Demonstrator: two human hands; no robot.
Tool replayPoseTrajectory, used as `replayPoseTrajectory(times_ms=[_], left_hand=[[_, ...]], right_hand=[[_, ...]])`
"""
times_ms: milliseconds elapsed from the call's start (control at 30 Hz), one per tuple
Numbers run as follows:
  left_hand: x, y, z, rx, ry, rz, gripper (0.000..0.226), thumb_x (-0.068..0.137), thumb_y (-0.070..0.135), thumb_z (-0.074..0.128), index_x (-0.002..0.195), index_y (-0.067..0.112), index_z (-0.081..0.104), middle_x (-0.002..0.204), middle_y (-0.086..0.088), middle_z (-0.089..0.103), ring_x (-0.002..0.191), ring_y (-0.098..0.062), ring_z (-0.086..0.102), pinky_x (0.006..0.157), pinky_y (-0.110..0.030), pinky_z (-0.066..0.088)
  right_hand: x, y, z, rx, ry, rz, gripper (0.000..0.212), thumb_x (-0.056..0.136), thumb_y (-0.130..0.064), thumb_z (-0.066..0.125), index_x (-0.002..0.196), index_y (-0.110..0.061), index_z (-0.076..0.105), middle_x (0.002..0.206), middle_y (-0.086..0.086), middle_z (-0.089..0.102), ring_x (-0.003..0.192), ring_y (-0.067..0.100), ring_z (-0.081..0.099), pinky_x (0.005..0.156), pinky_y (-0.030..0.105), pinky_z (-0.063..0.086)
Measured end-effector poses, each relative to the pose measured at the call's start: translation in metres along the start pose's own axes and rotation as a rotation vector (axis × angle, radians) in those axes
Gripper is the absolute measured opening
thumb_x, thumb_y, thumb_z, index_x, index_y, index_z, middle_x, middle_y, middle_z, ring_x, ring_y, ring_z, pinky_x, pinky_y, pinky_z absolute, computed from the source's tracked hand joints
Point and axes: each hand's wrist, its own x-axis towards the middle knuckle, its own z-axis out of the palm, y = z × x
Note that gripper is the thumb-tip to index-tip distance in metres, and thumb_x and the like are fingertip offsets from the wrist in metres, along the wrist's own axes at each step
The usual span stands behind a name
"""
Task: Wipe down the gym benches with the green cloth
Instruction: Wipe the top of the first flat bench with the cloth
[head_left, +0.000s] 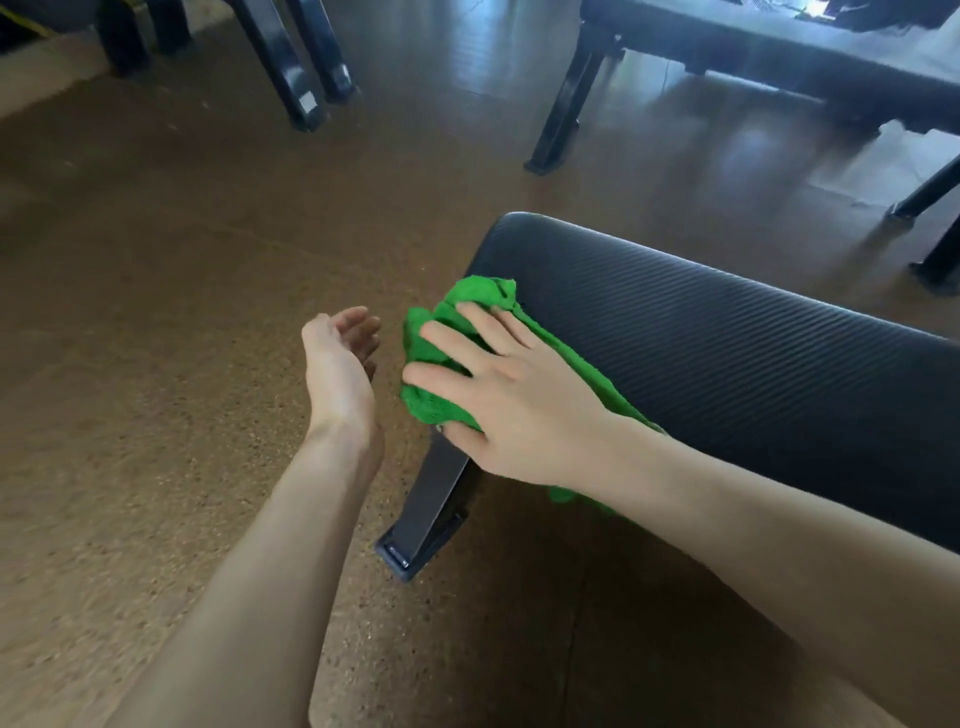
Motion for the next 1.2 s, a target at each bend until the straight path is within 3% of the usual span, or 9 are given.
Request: replayPoseTrajectory(times_ms=[100, 267, 400, 500, 567, 667, 800, 933, 1200], left_hand=[[0.006, -0.005, -0.001, 0.014, -0.013, -0.042, 0.044, 0.107, 0.035, 0.024, 0.112, 0.018, 0.064, 0.119, -0.006, 0.07, 0.107, -0.017, 0.062, 0.105, -0.036, 0.043], [-0.002, -0.022, 0.01, -0.024, -0.143, -0.188, 0.051, 0.108, 0.04, 0.023, 0.109, 0.011, 0.064, 0.098, -0.009, 0.071, 0.083, -0.018, 0.067, 0.066, -0.022, 0.054], [-0.003, -0.023, 0.016, -0.022, -0.084, -0.09, 0.042, 0.105, 0.045, 0.032, 0.119, 0.022, 0.064, 0.123, 0.0, 0.068, 0.12, -0.019, 0.061, 0.112, -0.041, 0.043], [-0.015, -0.022, 0.019, 0.138, -0.173, 0.088, 0.049, 0.096, 0.056, 0.034, 0.134, 0.034, 0.055, 0.133, 0.008, 0.063, 0.126, -0.01, 0.056, 0.114, -0.042, 0.04], [-0.024, -0.022, 0.023, 0.216, -0.256, 0.173, 0.044, 0.103, 0.051, 0.029, 0.14, 0.036, 0.047, 0.136, 0.008, 0.058, 0.127, -0.009, 0.054, 0.107, -0.038, 0.043], [-0.027, -0.023, 0.023, 0.341, -0.3, 0.252, 0.046, 0.106, 0.048, 0.025, 0.148, 0.035, 0.038, 0.147, 0.006, 0.048, 0.134, -0.01, 0.046, 0.114, -0.039, 0.038], [-0.026, -0.025, 0.021, 0.489, -0.299, 0.354, 0.046, 0.111, 0.04, 0.024, 0.155, 0.031, 0.032, 0.156, 0.01, 0.037, 0.142, -0.006, 0.036, 0.122, -0.039, 0.03], [-0.027, -0.026, 0.025, 0.519, -0.246, 0.392, 0.045, 0.111, 0.036, 0.023, 0.154, 0.029, 0.035, 0.155, 0.009, 0.04, 0.141, -0.006, 0.038, 0.122, -0.039, 0.03], [-0.031, -0.027, 0.03, 0.537, -0.214, 0.402, 0.044, 0.111, 0.036, 0.021, 0.152, 0.033, 0.038, 0.154, 0.012, 0.042, 0.139, -0.006, 0.04, 0.121, -0.038, 0.033]], right_hand=[[0.025, 0.006, 0.004, -0.036, 0.023, -0.096, 0.037, 0.089, -0.043, 0.061, 0.12, -0.023, 0.064, 0.124, 0.002, 0.06, 0.127, 0.033, 0.048, 0.115, 0.052, 0.032], [0.078, 0.019, -0.001, 0.139, -0.1, 0.05, 0.037, 0.088, -0.047, 0.04, 0.078, -0.02, 0.063, 0.077, -0.005, 0.053, 0.087, 0.024, 0.047, 0.095, 0.041, 0.039], [0.109, 0.052, -0.008, 0.126, -0.177, 0.25, 0.039, 0.093, -0.041, 0.049, 0.06, -0.021, 0.047, 0.066, -0.006, 0.048, 0.089, 0.027, 0.052, 0.077, 0.034, 0.032], [0.117, 0.074, -0.006, 0.143, -0.139, 0.35, 0.041, 0.093, -0.043, 0.049, 0.059, -0.02, 0.045, 0.065, -0.005, 0.047, 0.086, 0.029, 0.055, 0.072, 0.032, 0.029], [0.122, 0.088, -0.004, 0.153, -0.09, 0.411, 0.041, 0.094, -0.042, 0.048, 0.063, -0.015, 0.05, 0.071, -0.003, 0.056, 0.092, 0.031, 0.059, 0.074, 0.031, 0.03], [0.122, 0.112, -0.003, 0.175, -0.089, 0.539, 0.046, 0.1, -0.05, 0.039, 0.104, -0.014, 0.067, 0.12, 0.006, 0.062, 0.122, 0.032, 0.052, 0.089, 0.038, 0.036], [0.092, 0.142, -0.003, 0.27, -0.058, 0.814, 0.073, 0.101, -0.067, 0.018, 0.152, -0.021, 0.045, 0.149, 0.008, 0.05, 0.137, 0.033, 0.046, 0.103, 0.047, 0.039], [0.036, 0.157, 0.007, 0.174, -0.117, 0.895, 0.085, 0.091, -0.066, 0.0, 0.156, -0.025, 0.038, 0.144, 0.013, 0.048, 0.132, 0.037, 0.046, 0.108, 0.048, 0.035], [-0.059, 0.173, 0.009, 0.126, -0.051, 1.145, 0.069, 0.103, -0.059, 0.019, 0.15, -0.015, 0.043, 0.15, 0.016, 0.045, 0.144, 0.034, 0.035, 0.122, 0.047, 0.022]])
